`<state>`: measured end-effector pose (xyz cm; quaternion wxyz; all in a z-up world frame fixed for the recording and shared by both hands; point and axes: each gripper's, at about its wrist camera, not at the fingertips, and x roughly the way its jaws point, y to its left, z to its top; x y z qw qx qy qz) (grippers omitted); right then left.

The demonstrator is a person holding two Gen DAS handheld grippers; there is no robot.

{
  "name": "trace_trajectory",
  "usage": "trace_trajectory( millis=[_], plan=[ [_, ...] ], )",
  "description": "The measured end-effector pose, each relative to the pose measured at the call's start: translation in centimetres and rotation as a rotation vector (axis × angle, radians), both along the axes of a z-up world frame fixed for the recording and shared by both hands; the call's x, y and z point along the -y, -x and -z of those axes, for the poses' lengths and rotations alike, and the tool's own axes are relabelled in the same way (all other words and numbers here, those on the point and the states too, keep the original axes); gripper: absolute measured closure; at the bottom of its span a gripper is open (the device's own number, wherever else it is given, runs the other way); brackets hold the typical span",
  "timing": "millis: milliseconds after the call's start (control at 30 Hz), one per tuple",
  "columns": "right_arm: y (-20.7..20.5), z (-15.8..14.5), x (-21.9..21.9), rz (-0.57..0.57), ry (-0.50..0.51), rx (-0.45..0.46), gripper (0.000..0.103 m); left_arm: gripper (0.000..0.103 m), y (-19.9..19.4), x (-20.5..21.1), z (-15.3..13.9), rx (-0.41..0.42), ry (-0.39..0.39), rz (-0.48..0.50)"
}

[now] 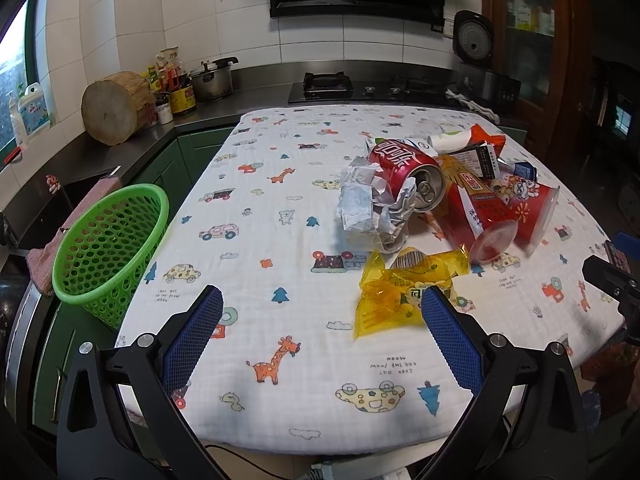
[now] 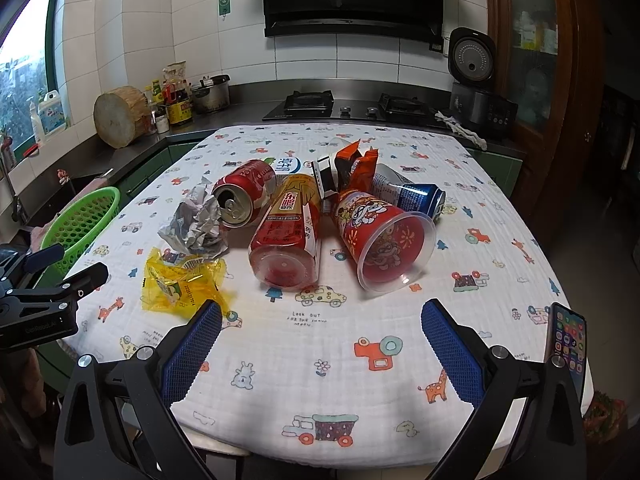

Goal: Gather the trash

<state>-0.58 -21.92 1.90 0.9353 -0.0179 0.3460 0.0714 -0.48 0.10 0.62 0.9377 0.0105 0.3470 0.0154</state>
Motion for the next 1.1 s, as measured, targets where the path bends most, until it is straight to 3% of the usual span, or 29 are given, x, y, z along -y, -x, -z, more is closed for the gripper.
trace_trajectory(
  millis=[1100],
  plan=[
    [-1.3,0.7,-0.1,-0.031,0.008,-0.011,0.006,0.005,-1.4,-0.4,0.8,-0.032,0.013,-0.019]
  ],
)
